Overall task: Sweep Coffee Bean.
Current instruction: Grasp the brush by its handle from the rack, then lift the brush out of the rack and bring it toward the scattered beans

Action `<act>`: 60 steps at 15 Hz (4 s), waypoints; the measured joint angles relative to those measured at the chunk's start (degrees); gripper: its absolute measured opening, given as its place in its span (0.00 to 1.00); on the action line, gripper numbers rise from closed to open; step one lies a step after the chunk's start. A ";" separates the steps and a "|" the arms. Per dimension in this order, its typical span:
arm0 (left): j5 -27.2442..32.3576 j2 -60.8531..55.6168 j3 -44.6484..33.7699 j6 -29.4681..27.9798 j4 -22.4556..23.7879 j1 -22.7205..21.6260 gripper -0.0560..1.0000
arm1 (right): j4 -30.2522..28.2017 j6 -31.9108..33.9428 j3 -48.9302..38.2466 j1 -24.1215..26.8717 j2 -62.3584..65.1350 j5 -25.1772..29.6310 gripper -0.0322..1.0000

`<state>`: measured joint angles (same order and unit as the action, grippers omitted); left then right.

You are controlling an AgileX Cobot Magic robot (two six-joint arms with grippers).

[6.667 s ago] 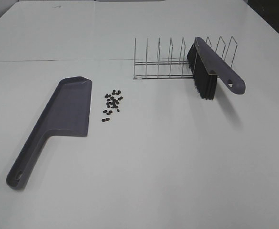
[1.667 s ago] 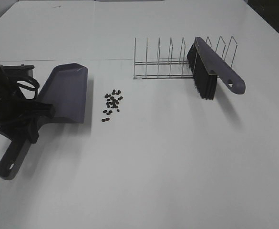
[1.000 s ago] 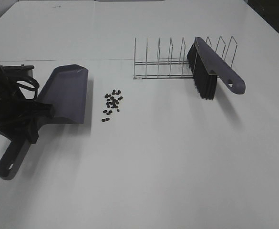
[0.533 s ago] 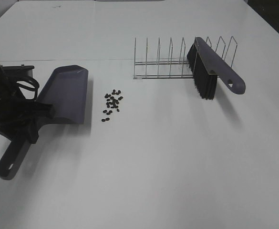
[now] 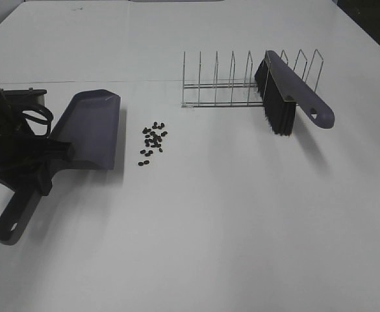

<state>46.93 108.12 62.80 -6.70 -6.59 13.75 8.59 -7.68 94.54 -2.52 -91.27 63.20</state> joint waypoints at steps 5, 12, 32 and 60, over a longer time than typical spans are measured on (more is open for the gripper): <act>-0.11 0.00 0.00 0.00 0.00 0.00 0.38 | -8.59 6.42 14.95 -7.33 -16.10 5.73 0.68; -0.97 0.00 0.00 0.00 0.00 0.00 0.38 | -8.59 10.43 33.06 -7.73 -38.50 6.59 0.63; -1.03 0.00 0.00 0.00 0.00 0.00 0.38 | -14.32 13.12 36.96 -7.51 -54.32 -0.97 0.33; -7.39 4.58 -3.84 -14.90 10.03 8.42 0.38 | -13.41 18.56 15.07 -24.92 -30.83 4.47 0.33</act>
<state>39.53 112.70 58.96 -21.60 3.44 22.17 -4.81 10.89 109.61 -27.44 -122.10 67.67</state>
